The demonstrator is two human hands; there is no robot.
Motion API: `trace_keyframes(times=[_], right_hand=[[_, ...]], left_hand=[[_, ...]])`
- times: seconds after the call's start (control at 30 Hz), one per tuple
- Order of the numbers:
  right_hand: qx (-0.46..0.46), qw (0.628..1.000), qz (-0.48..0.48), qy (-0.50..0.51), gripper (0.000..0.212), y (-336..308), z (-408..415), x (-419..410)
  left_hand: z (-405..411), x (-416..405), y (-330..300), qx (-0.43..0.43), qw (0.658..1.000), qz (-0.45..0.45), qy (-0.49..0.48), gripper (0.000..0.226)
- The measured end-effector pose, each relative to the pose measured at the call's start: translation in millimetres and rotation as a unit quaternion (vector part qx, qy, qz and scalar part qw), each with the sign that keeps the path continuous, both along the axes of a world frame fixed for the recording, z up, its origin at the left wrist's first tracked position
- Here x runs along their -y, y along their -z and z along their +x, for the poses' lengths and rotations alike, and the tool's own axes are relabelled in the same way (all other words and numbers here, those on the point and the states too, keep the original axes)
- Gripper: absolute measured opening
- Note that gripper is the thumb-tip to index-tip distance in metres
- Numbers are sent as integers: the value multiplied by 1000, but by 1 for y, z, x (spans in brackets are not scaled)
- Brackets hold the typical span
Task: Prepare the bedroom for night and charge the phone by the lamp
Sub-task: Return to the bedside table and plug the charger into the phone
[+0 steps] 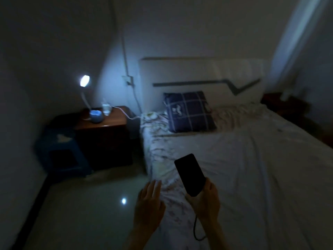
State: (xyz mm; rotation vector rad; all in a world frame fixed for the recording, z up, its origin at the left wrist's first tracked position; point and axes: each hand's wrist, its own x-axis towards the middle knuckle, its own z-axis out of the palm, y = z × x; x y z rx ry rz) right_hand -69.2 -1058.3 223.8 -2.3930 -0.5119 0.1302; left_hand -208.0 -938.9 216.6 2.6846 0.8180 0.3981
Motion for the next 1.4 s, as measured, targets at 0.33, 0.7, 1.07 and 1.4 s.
trace_keyframes(times=[0.33,0.7,1.07,1.4], right_hand=[[-36,986,-47,-154,81,-7,-77,-208],[2,991,-34,-129,80,-2,-102,-355],[-5,989,-4,-148,80,6,2,-515],[-18,983,-36,-179,86,31,98,-647]], left_hand=[[-101,-157,-16,-23,986,6,-165,66],[-114,-311,-12,-19,982,22,-184,62],[4,-463,5,-4,978,-2,-211,69],[99,-603,23,3,983,1,-185,65]])
